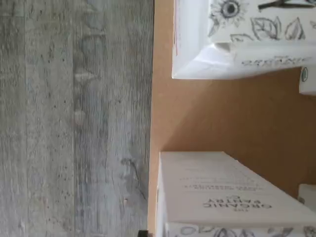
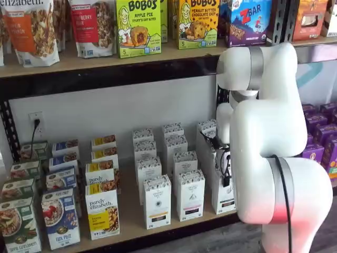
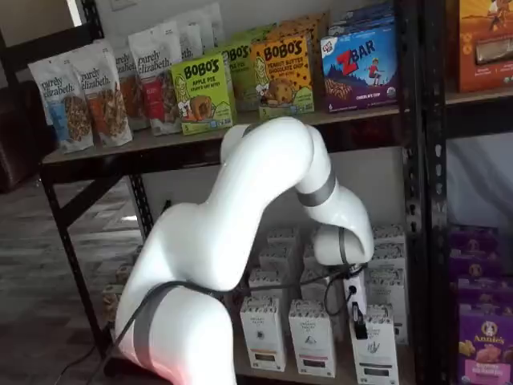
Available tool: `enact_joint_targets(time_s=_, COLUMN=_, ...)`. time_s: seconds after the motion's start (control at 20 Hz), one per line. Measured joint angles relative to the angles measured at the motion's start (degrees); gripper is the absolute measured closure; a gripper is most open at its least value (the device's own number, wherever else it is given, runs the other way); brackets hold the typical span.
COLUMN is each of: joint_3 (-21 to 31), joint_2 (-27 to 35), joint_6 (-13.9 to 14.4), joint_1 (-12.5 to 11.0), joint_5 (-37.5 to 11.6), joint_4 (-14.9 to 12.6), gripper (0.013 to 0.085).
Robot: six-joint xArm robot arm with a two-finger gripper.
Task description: Pick up the white box with a green strip in the middle, on the bottom shelf, the sixth box from the left
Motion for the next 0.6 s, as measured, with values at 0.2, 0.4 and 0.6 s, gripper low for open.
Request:
enact_joint_targets(time_s=0.2, joint_3=0.3, joint_2=-0.3, joint_6=0.2, joint_1=0.1, joint_5=0.3, joint_4=-0.2, gripper=0.037)
enact_joint_targets(time_s=0.4, joint_3=1.2, joint_2=-0.9, joint_6=0.8, joint_1=0.1, joint_5=-0.2, joint_4=-0.7, gripper=0.041)
enact_joint_targets(time_s=0.6, joint_3=3.8, joint_2=-2.1, joint_6=4.8, joint_1=-0.2, joint_5=-2.3, joint_4=-5.2, gripper=0.041)
